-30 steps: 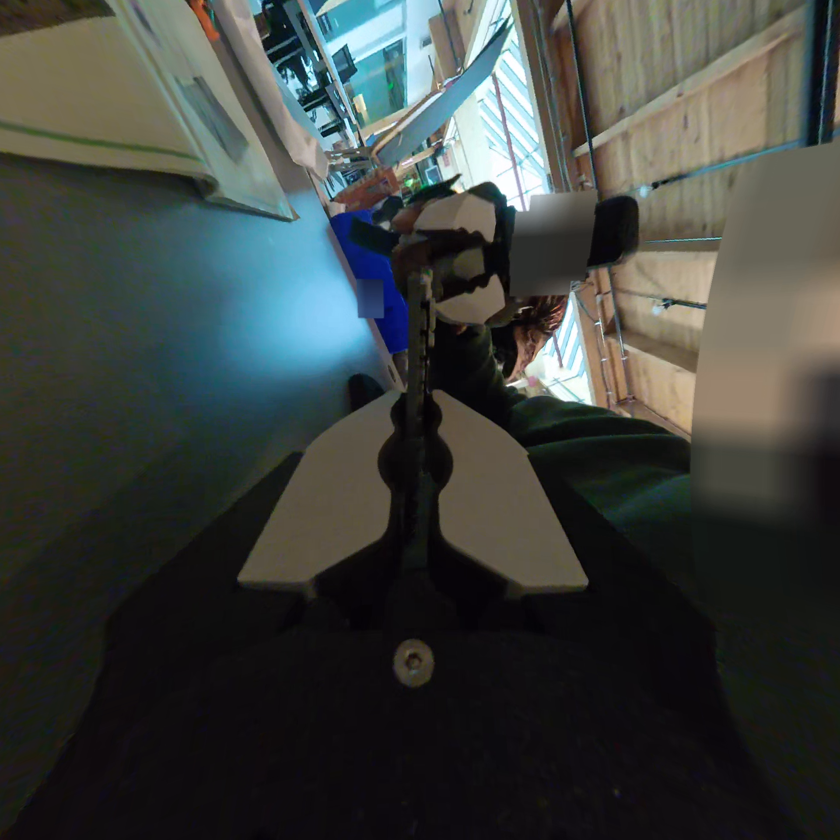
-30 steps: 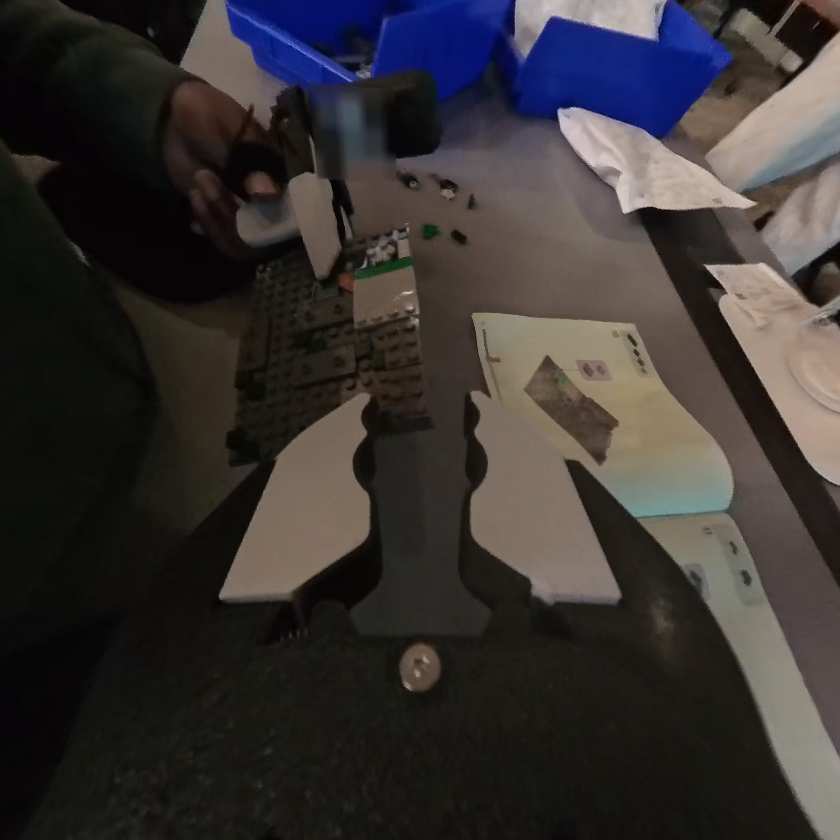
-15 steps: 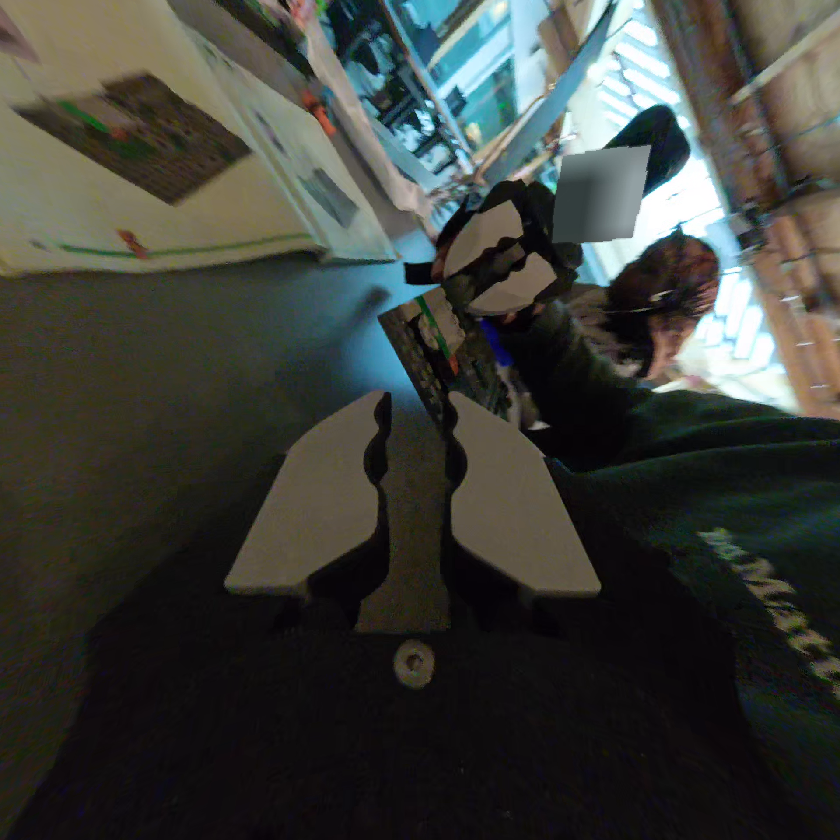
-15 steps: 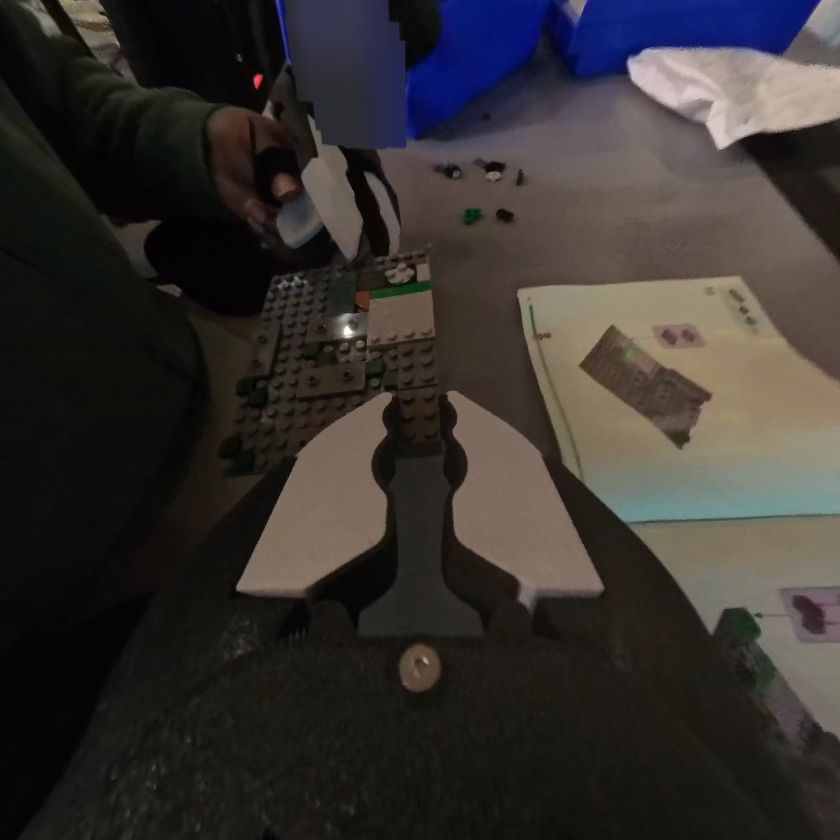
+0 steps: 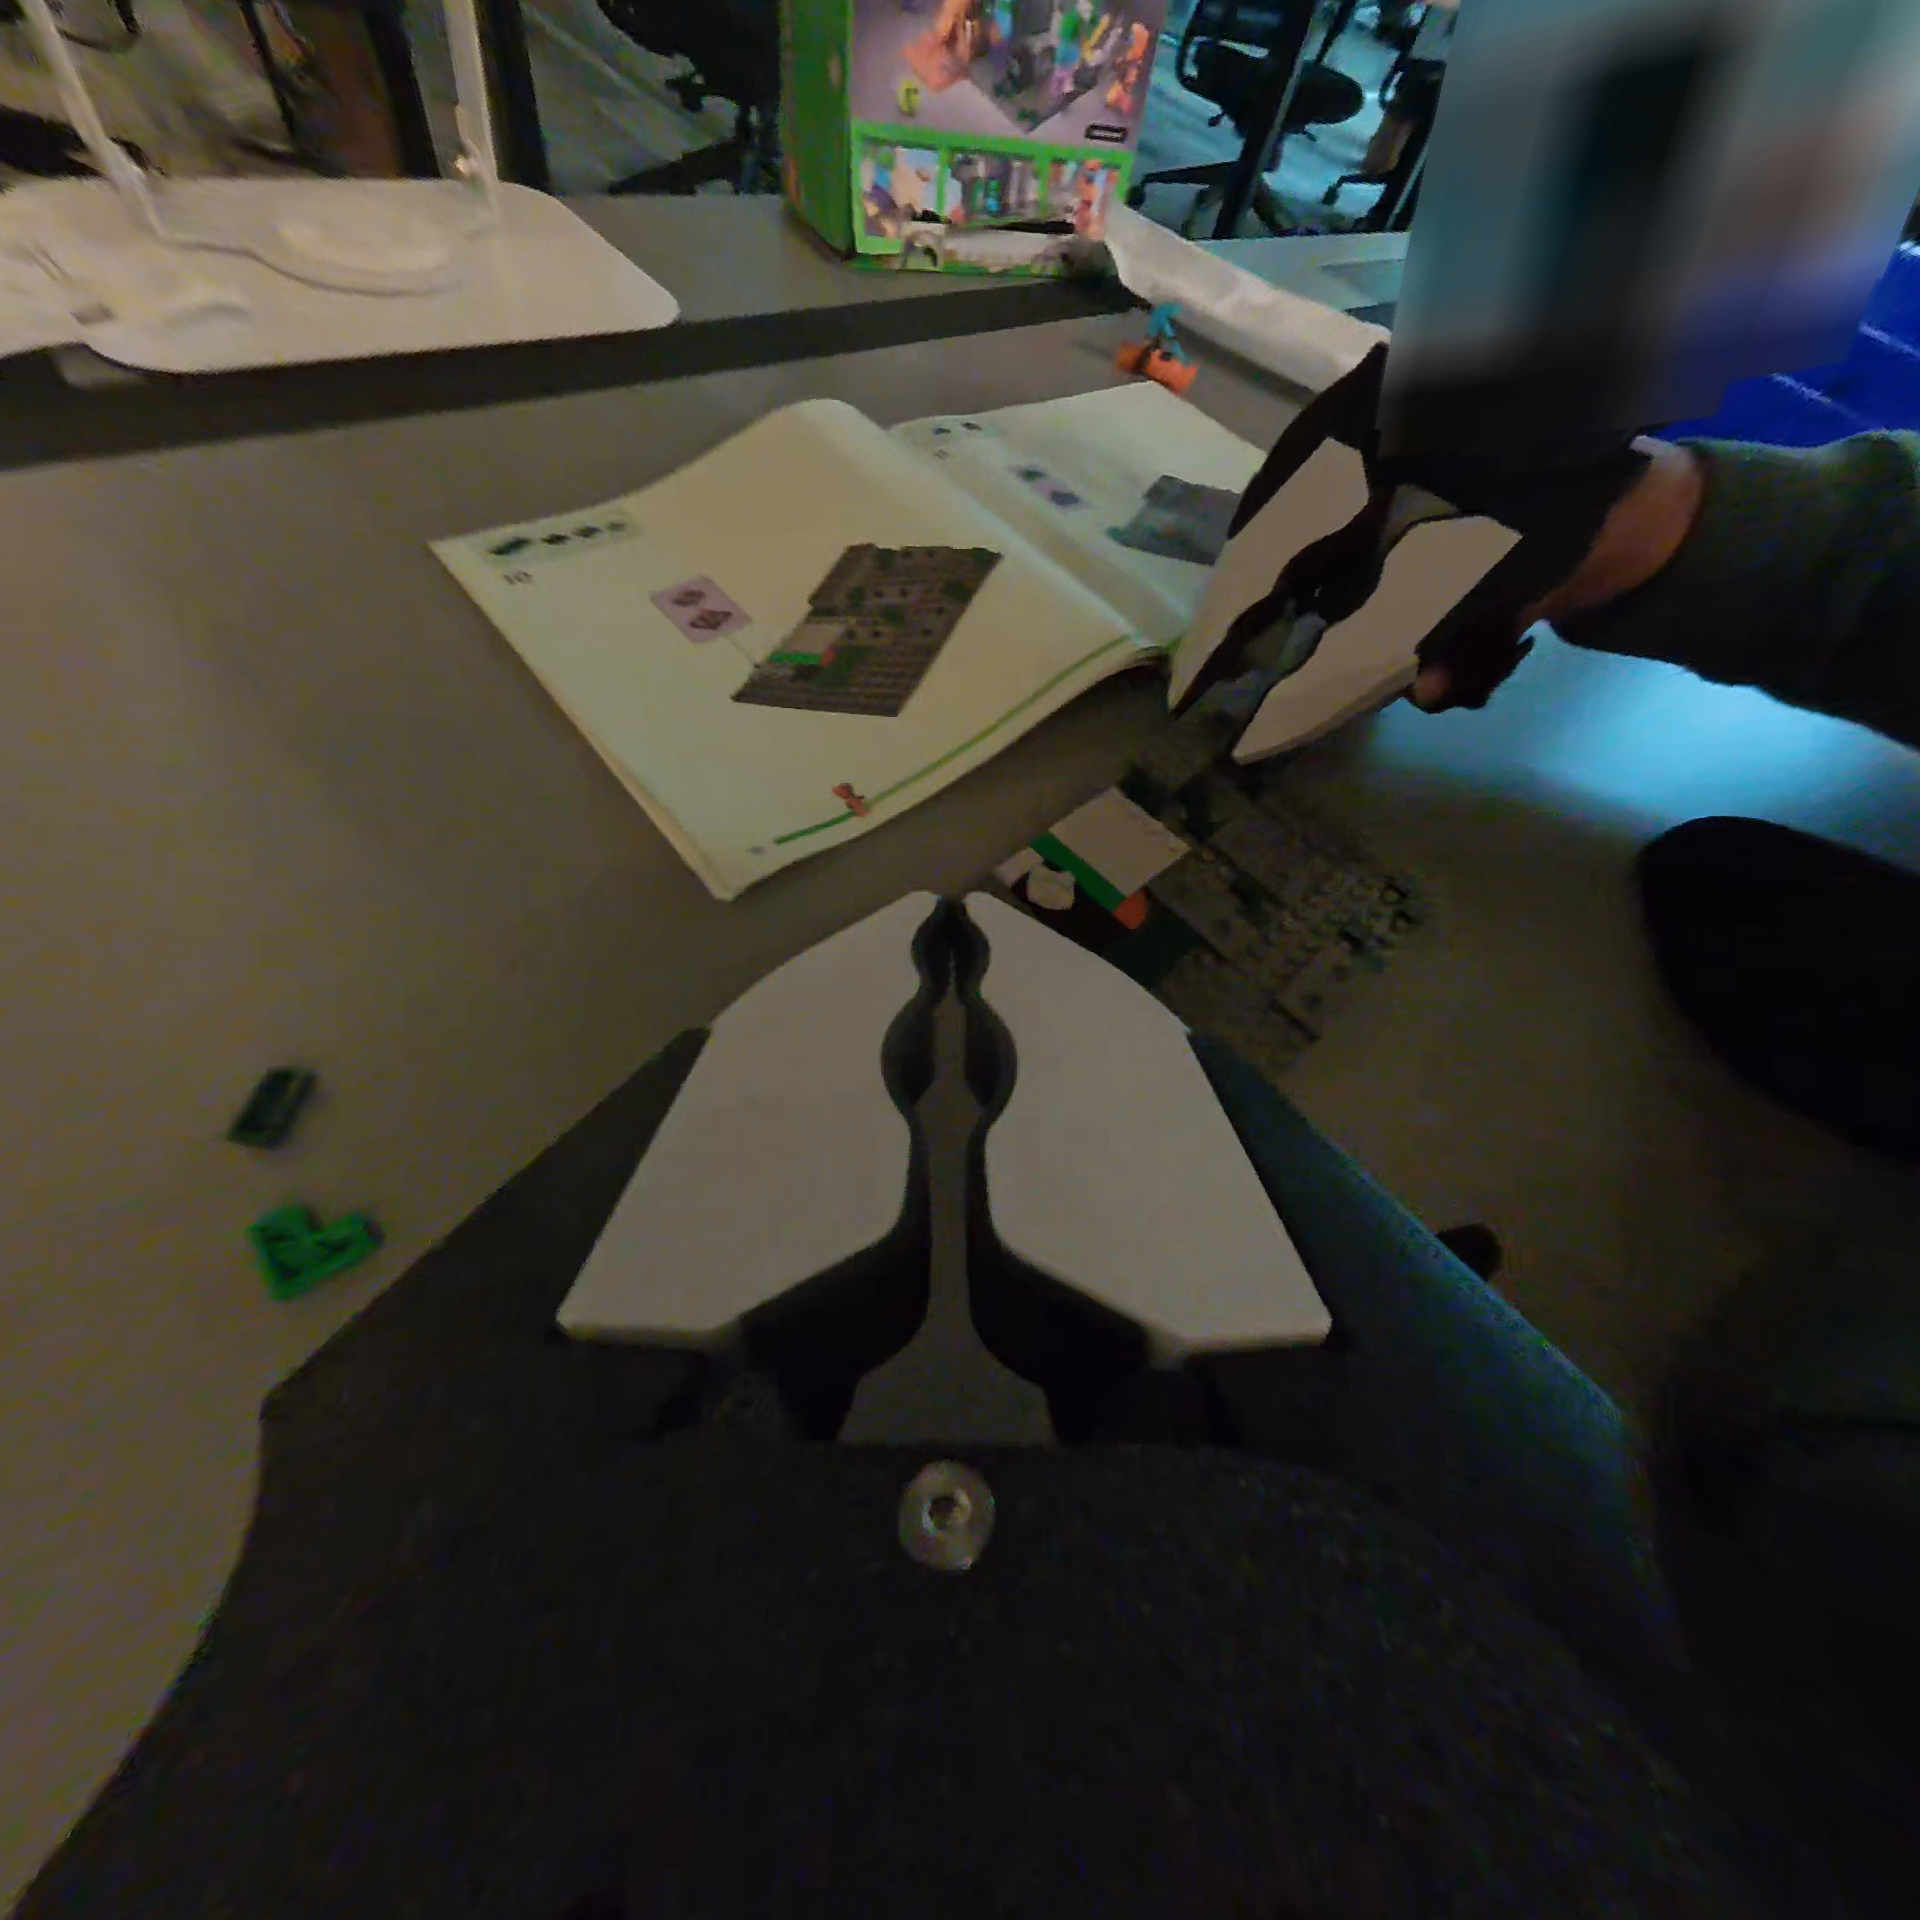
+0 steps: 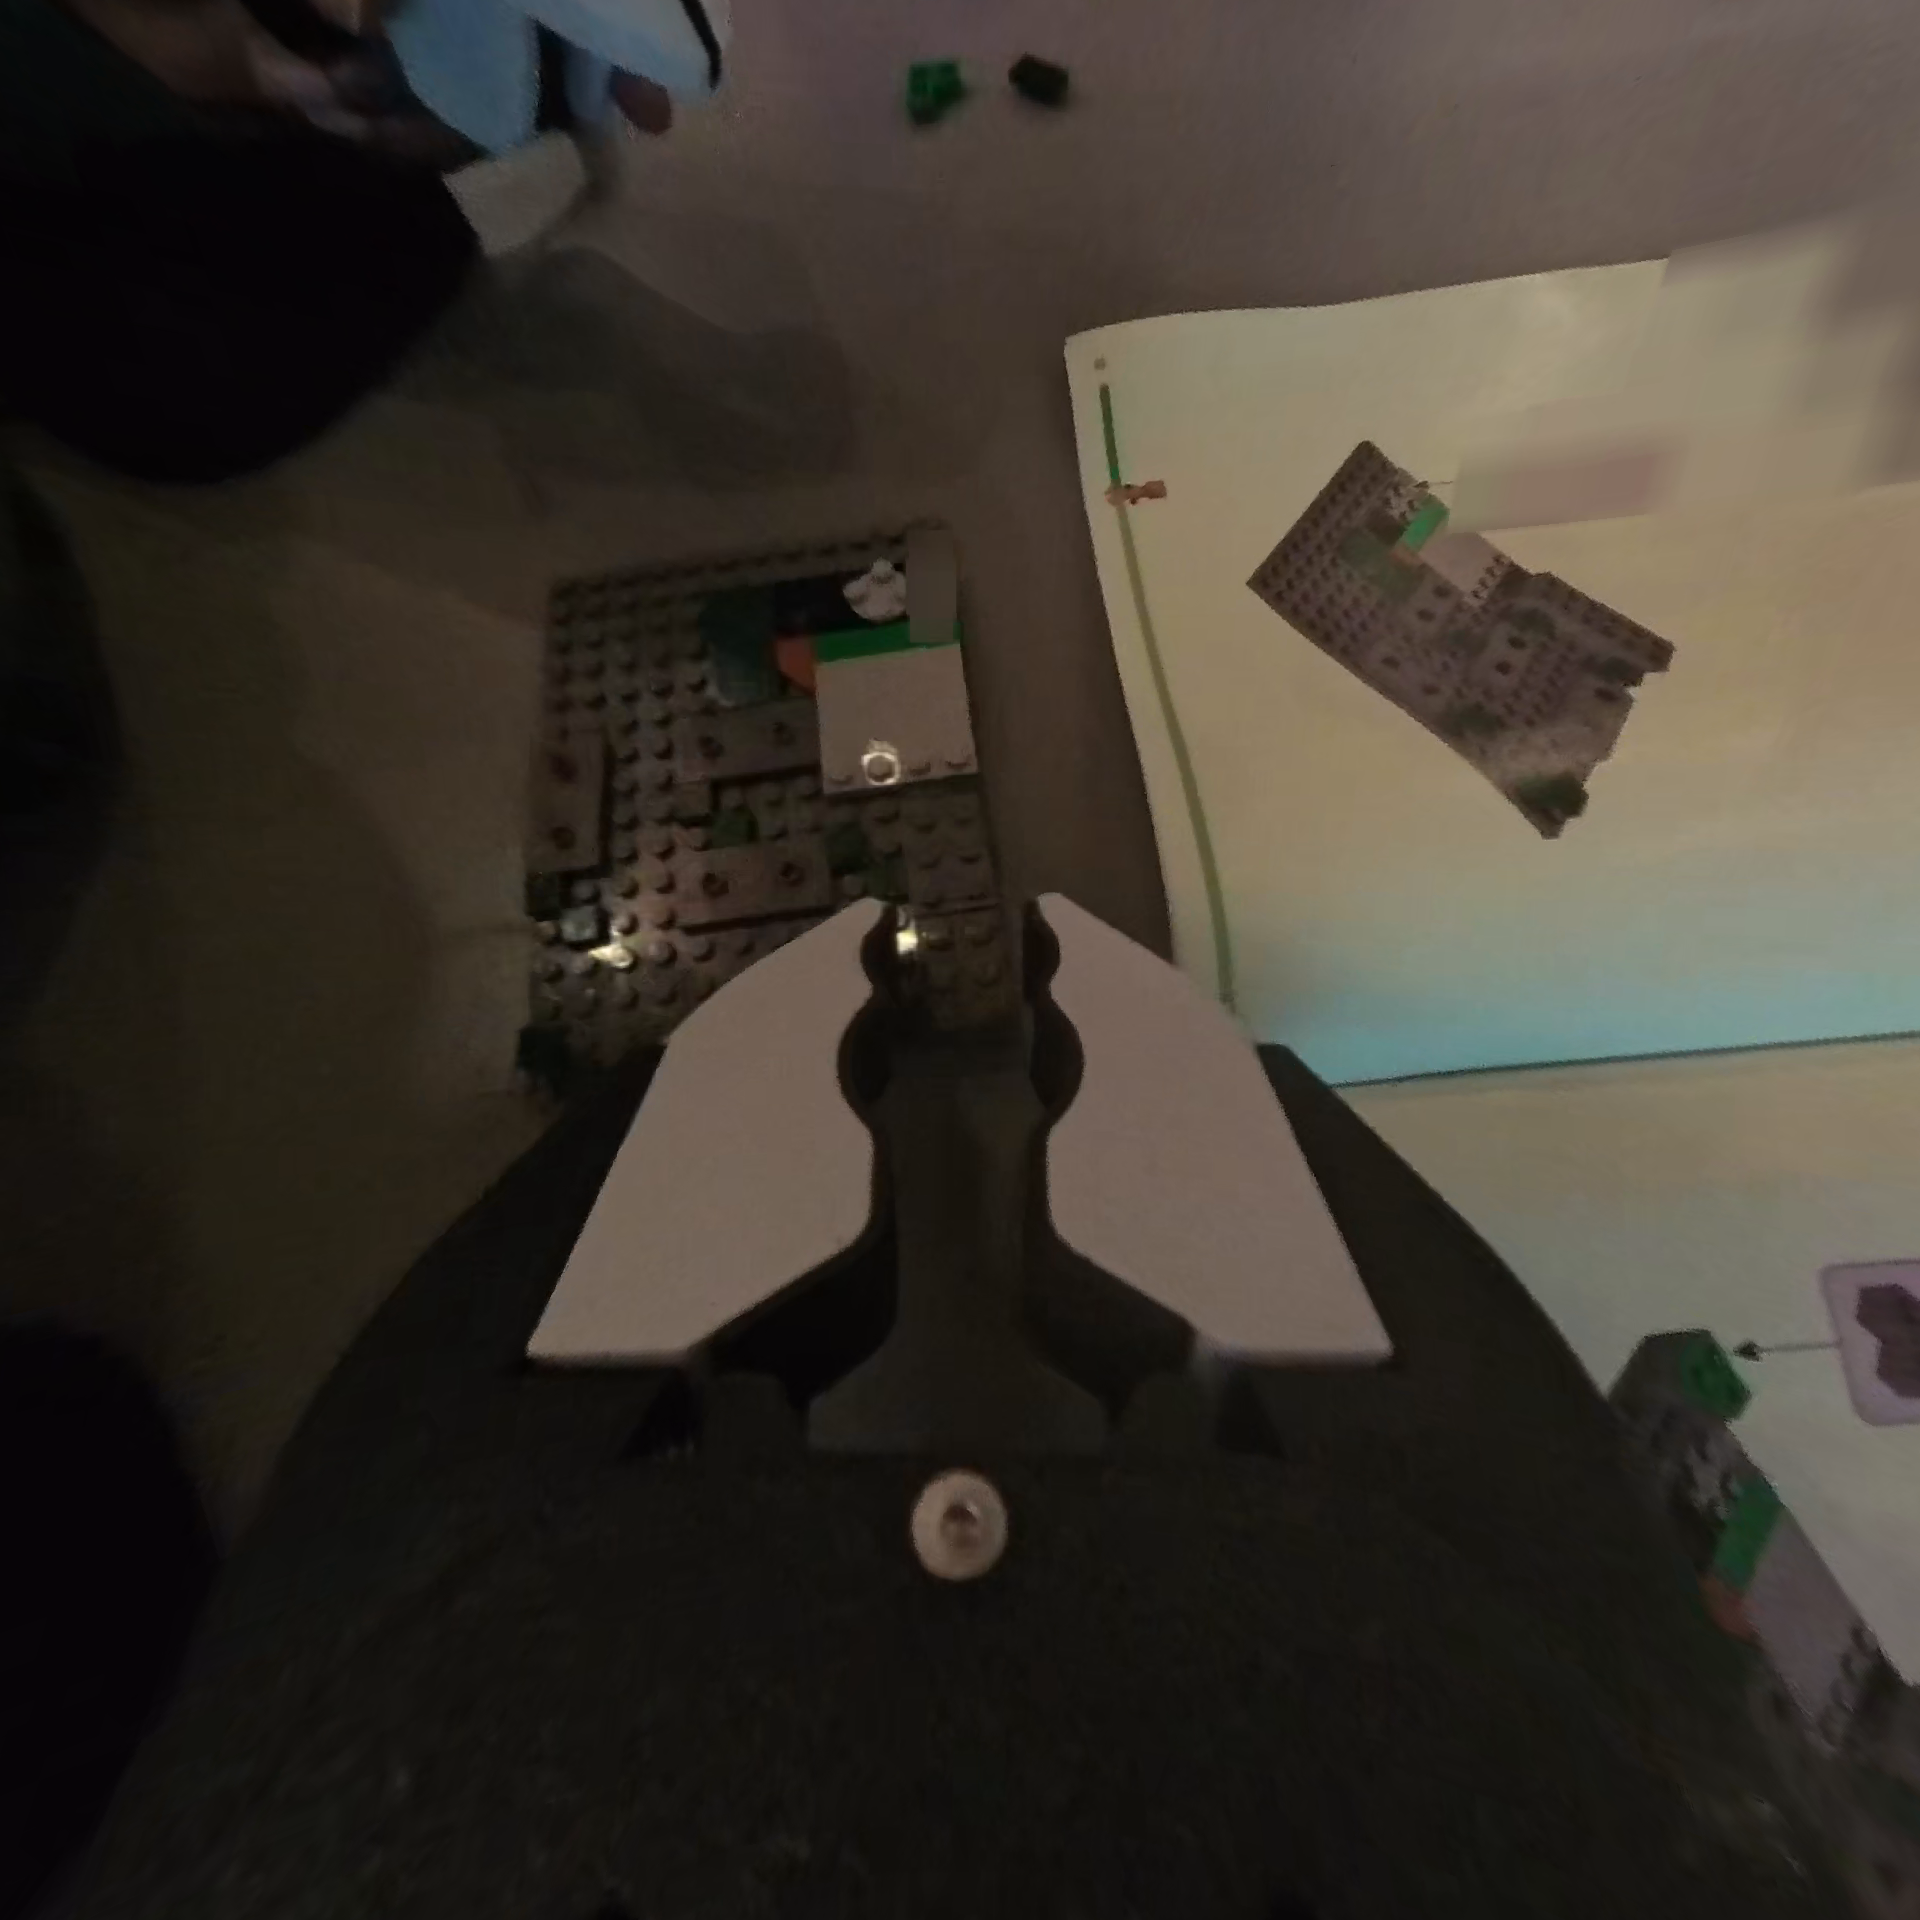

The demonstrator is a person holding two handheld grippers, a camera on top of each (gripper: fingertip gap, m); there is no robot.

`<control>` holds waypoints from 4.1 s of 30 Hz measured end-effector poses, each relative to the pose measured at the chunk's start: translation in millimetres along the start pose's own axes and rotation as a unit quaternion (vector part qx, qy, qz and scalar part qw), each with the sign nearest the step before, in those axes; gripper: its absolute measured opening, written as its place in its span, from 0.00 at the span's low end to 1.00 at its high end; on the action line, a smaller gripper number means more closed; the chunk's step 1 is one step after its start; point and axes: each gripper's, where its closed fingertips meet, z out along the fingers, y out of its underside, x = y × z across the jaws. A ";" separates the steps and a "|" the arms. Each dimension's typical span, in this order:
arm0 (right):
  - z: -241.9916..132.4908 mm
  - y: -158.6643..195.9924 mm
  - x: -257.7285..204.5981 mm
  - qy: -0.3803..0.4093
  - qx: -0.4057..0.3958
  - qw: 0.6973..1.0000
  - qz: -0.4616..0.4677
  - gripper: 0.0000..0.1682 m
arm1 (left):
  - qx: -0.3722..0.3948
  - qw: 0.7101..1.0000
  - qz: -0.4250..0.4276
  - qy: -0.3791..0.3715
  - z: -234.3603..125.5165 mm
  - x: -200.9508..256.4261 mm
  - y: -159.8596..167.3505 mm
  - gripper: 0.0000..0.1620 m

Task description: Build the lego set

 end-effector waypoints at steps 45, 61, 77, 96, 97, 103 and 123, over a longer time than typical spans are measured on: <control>-135.1 121.4 71.9 0.178 -0.064 0.975 0.115 0.13 | -0.203 0.961 0.186 -0.035 134.9 -49.2 1.3 0.04; -79.2 74.3 69.9 0.129 -0.069 0.988 0.045 0.13 | -0.233 0.955 0.169 -0.073 93.1 -84.7 14.4 0.00; -100.8 73.6 56.3 0.136 -0.081 0.985 -0.063 0.20 | -0.151 0.972 0.171 -0.062 74.3 -61.8 -15.6 0.02; -81.6 82.3 50.5 0.085 -0.137 0.983 -0.091 0.07 | -0.145 0.970 0.189 -0.045 77.2 -48.8 -12.0 0.03; -81.5 82.2 50.1 0.084 -0.138 0.982 -0.092 0.06 | -0.146 0.970 0.190 -0.044 77.5 -48.2 -11.7 0.03; -82.6 81.7 48.5 0.070 -0.140 0.984 -0.086 0.02 | -0.149 0.968 0.197 -0.037 79.4 -43.5 -9.2 0.03; -92.1 76.8 48.0 0.059 -0.111 0.990 -0.067 0.02 | -0.154 0.967 0.200 -0.030 82.1 -41.3 -4.4 0.03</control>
